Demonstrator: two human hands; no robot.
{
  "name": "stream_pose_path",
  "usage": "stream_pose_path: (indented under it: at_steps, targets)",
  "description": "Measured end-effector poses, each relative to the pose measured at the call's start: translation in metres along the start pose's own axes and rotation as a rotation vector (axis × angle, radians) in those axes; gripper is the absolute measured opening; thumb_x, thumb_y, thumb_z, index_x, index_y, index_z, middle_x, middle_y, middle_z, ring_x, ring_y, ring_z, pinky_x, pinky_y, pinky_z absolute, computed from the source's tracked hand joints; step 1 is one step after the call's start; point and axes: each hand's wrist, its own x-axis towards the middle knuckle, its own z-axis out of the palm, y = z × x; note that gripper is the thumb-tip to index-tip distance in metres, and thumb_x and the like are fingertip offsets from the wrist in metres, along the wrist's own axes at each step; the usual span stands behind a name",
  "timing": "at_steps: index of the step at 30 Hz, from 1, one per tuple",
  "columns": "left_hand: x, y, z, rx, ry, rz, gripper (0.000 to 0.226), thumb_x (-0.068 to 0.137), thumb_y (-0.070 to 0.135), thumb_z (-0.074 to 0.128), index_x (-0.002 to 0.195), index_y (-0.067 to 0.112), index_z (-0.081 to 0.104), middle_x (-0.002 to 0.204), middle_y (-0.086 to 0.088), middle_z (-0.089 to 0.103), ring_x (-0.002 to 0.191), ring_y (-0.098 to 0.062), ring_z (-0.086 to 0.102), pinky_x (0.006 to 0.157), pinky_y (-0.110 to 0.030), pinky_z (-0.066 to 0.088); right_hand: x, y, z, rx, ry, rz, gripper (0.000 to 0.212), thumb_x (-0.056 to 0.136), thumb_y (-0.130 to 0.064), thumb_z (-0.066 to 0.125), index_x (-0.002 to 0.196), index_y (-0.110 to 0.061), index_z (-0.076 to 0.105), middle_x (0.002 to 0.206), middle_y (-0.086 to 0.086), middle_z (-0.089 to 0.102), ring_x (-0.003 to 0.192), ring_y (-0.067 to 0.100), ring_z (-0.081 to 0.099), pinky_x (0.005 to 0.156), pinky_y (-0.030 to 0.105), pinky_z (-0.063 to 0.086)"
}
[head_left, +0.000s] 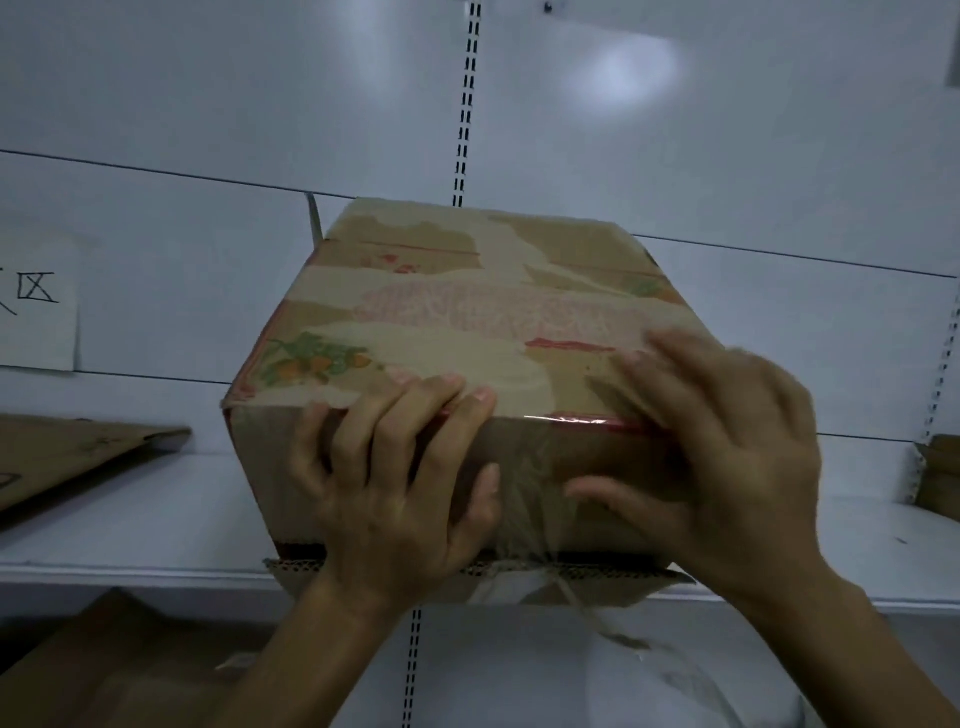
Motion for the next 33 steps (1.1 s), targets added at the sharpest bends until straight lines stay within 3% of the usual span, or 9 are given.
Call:
stream_pose_path:
  at_steps: [2,7,12,19,24,27,29,31,33]
  targets:
    - [-0.002,0.001,-0.002,0.007,0.008,0.002,0.039,0.086,0.041,0.048,0.119,0.021,0.056,0.120,-0.001,0.053,0.112,-0.023,0.046,0.102,-0.046,0.025,-0.003,-0.003,-0.001,-0.008,-0.029,-0.056,0.061,0.083,-0.061,0.062,0.121,-0.013,0.065,0.126,0.007,0.062,0.116,0.025,0.058,0.098,0.041,0.038]
    - [-0.007,-0.002,-0.010,-0.002,0.054,0.015,0.041,0.083,0.044,0.053,0.116,0.020,0.056,0.117,-0.001,0.053,0.118,-0.020,0.039,0.102,-0.044,0.026,-0.011,-0.011,0.000,-0.023,0.144,-0.136,0.046,0.084,-0.051,0.067,0.112,-0.014,0.069,0.119,0.000,0.065,0.108,0.018,0.063,0.091,0.038,0.036]
    - [-0.007,-0.002,-0.014,0.040,0.080,-0.027,0.036,0.085,0.040,0.054,0.115,0.020,0.057,0.115,-0.001,0.052,0.114,-0.020,0.041,0.096,-0.045,0.028,0.000,-0.007,0.014,0.006,0.221,-0.234,0.046,0.081,-0.049,0.071,0.111,-0.013,0.071,0.115,0.000,0.068,0.104,0.018,0.064,0.089,0.036,0.037]
    - [0.005,-0.001,0.024,0.016,0.001,0.111,0.040,0.080,0.044,0.059,0.114,0.023,0.055,0.116,0.002,0.049,0.107,-0.020,0.045,0.098,-0.044,0.026,-0.024,0.010,0.041,0.062,0.220,-0.027,0.048,0.079,-0.040,0.077,0.111,-0.005,0.069,0.117,0.005,0.066,0.107,0.024,0.059,0.087,0.037,0.039]
    - [-0.039,-0.015,0.031,0.012,-0.160,0.202,0.049,0.080,0.045,0.063,0.122,0.022,0.053,0.119,-0.002,0.047,0.107,-0.023,0.044,0.101,-0.038,0.027,-0.059,0.007,0.065,0.045,0.177,-0.037,0.043,0.082,-0.034,0.076,0.116,-0.010,0.067,0.121,0.006,0.065,0.105,0.025,0.059,0.081,0.044,0.048]
    - [-0.053,-0.016,0.023,-0.027,-0.219,0.181,0.037,0.085,0.040,0.061,0.117,0.022,0.057,0.118,-0.001,0.051,0.102,-0.022,0.047,0.088,-0.038,0.035,-0.074,0.001,0.080,0.072,0.158,-0.026,0.042,0.085,-0.032,0.073,0.120,-0.013,0.062,0.124,0.005,0.063,0.108,0.025,0.058,0.078,0.045,0.050]
    - [-0.035,-0.014,0.016,-0.155,-0.255,0.134,0.021,0.091,0.033,0.055,0.100,0.018,0.065,0.102,-0.002,0.061,0.086,-0.022,0.053,0.074,-0.035,0.038,-0.083,-0.005,0.086,0.098,0.139,-0.003,0.041,0.088,-0.032,0.069,0.123,-0.014,0.057,0.125,0.006,0.062,0.110,0.025,0.058,0.080,0.045,0.049]
    - [-0.005,-0.015,0.014,-0.306,-0.297,0.064,0.027,0.094,0.025,0.051,0.079,0.012,0.068,0.076,-0.003,0.065,0.064,-0.018,0.054,0.061,-0.025,0.035,-0.092,-0.012,0.090,0.113,0.122,0.018,0.038,0.090,-0.032,0.066,0.123,-0.016,0.056,0.124,0.007,0.062,0.109,0.025,0.058,0.081,0.044,0.049]
    - [0.026,-0.018,0.018,-0.308,-0.341,-0.045,0.026,0.094,0.024,0.050,0.078,0.011,0.067,0.072,-0.003,0.064,0.063,-0.013,0.051,0.060,-0.018,0.030,-0.100,-0.018,0.095,0.115,0.103,0.035,0.034,0.092,-0.032,0.063,0.121,-0.016,0.055,0.124,0.008,0.063,0.106,0.025,0.057,0.080,0.044,0.048]
